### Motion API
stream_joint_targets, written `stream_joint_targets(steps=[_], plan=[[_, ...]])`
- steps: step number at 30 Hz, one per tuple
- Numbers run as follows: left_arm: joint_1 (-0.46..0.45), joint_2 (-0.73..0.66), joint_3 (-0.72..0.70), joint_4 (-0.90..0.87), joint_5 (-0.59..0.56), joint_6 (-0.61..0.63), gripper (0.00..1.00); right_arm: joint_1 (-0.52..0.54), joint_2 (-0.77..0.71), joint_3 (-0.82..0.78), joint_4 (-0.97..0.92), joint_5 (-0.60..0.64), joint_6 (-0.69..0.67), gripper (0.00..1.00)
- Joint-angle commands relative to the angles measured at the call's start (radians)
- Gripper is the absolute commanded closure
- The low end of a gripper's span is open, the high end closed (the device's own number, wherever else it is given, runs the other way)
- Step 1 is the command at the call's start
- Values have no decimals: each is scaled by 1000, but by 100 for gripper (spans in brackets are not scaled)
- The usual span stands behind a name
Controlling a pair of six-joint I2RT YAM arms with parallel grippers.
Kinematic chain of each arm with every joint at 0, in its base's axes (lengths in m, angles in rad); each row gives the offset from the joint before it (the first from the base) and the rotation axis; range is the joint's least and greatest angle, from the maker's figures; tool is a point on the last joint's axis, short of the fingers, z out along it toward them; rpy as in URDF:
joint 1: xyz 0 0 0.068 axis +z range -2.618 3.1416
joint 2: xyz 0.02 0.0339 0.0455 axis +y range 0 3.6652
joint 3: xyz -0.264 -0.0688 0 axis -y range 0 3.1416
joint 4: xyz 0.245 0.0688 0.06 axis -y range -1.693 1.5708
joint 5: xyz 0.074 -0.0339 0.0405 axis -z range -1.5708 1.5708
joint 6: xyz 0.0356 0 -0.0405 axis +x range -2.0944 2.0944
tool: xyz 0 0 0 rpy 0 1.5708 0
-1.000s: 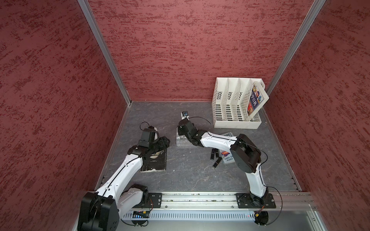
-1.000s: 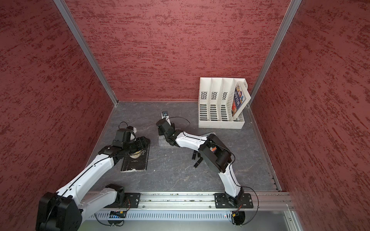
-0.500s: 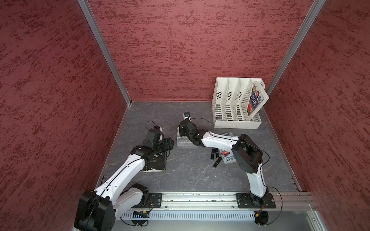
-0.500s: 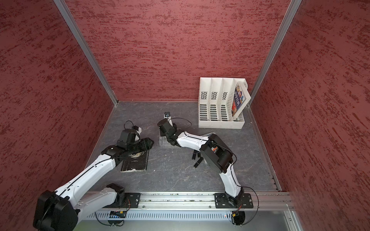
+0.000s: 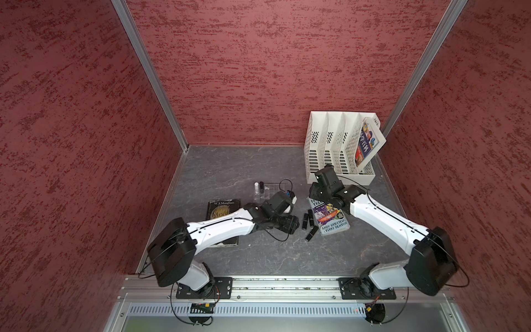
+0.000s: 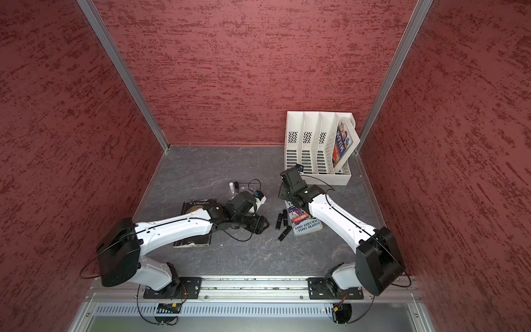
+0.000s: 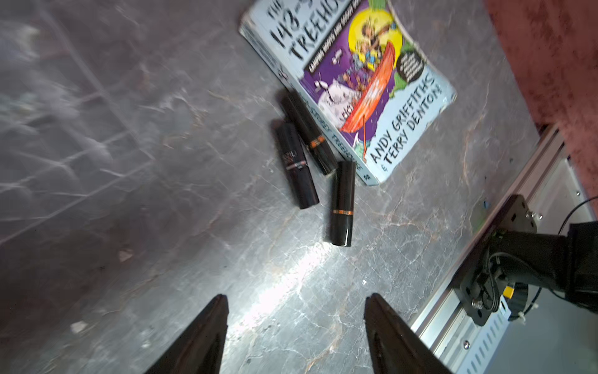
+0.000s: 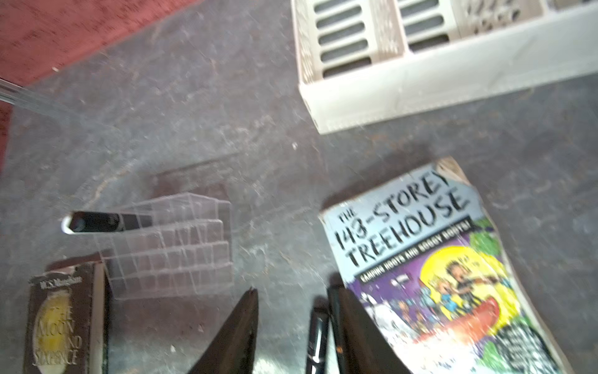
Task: Arrange the lipsticks in the organizer
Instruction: Pick up the lipstick at the center of the board.
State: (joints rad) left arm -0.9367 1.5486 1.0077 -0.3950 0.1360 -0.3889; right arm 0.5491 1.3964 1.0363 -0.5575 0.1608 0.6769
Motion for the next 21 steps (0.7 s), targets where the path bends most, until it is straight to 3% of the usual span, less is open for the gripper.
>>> stream_joint_targets(steps=[1,6,21], plan=[[1,113,96,-15,52,-1,32,-24,-43,-57,-102,-61,18,59],[-9,306,286,-139,63,1,33,-56,-82,-114,-43,-76,55,60],[-34,518,519,-334,16,22,36,-98,-132,-149,-20,-63,46,61]])
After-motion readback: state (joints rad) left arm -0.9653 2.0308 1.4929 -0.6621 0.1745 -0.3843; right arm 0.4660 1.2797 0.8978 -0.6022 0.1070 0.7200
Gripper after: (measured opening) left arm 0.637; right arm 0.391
